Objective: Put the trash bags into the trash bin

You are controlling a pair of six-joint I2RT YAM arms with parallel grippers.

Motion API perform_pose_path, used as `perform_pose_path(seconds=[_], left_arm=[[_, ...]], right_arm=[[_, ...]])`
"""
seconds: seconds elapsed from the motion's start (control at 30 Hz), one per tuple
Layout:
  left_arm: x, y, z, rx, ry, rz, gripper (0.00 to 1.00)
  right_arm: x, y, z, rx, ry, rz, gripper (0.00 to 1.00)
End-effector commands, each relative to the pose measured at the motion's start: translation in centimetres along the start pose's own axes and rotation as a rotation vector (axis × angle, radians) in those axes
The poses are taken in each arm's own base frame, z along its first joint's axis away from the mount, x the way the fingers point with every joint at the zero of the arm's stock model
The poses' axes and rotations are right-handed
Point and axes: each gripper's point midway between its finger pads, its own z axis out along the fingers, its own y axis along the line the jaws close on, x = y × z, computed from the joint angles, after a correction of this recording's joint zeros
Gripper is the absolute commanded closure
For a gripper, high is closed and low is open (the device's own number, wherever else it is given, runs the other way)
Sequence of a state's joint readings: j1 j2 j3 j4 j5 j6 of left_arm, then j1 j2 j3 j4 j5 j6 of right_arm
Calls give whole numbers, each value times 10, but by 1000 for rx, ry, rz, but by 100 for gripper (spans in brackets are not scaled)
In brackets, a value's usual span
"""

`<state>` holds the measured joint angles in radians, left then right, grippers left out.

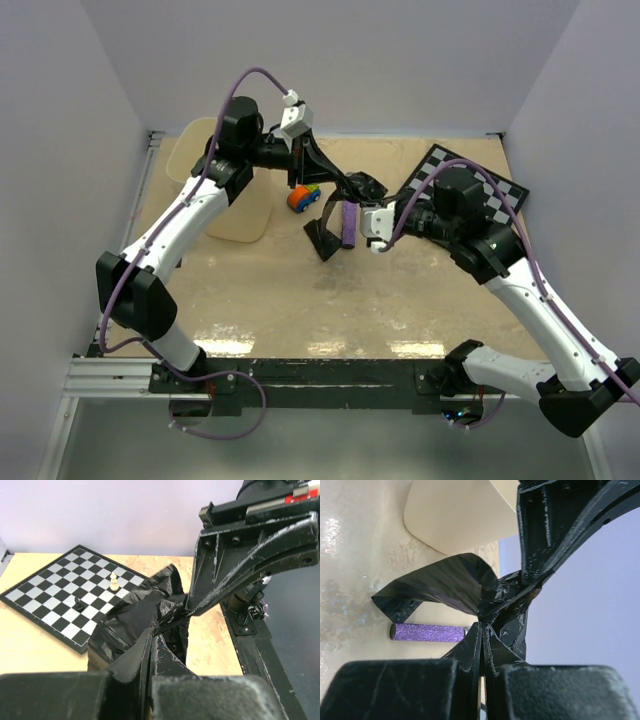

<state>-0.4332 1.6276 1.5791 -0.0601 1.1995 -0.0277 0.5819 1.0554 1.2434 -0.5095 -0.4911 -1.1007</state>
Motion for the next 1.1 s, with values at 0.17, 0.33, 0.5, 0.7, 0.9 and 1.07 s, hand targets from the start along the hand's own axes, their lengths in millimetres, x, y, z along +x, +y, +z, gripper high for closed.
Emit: perform_pose_path(seconds=[0.17, 0.33, 0.5, 0.7, 0.9, 1.07], left_arm=[[-31, 8, -14, -83, -54, 123, 100], [-27, 7, -16, -91, -51, 131, 100], [-27, 9, -18, -110, -47, 171, 100], [-21, 10, -19, -114, -38, 195, 100], [1, 6, -24, -118, 47, 288, 100], [4, 3, -28, -127, 77, 342, 100]], right_arm=[[8, 40, 0, -113, 22, 193, 98], [11, 44, 2, -105, 41, 310, 95], [19, 60, 0, -181, 110, 409, 87], [8, 33, -12, -101, 90, 475, 83], [-18, -23, -23, -44, -48, 525, 80], [-21, -48, -13, 41, -108, 570, 67]])
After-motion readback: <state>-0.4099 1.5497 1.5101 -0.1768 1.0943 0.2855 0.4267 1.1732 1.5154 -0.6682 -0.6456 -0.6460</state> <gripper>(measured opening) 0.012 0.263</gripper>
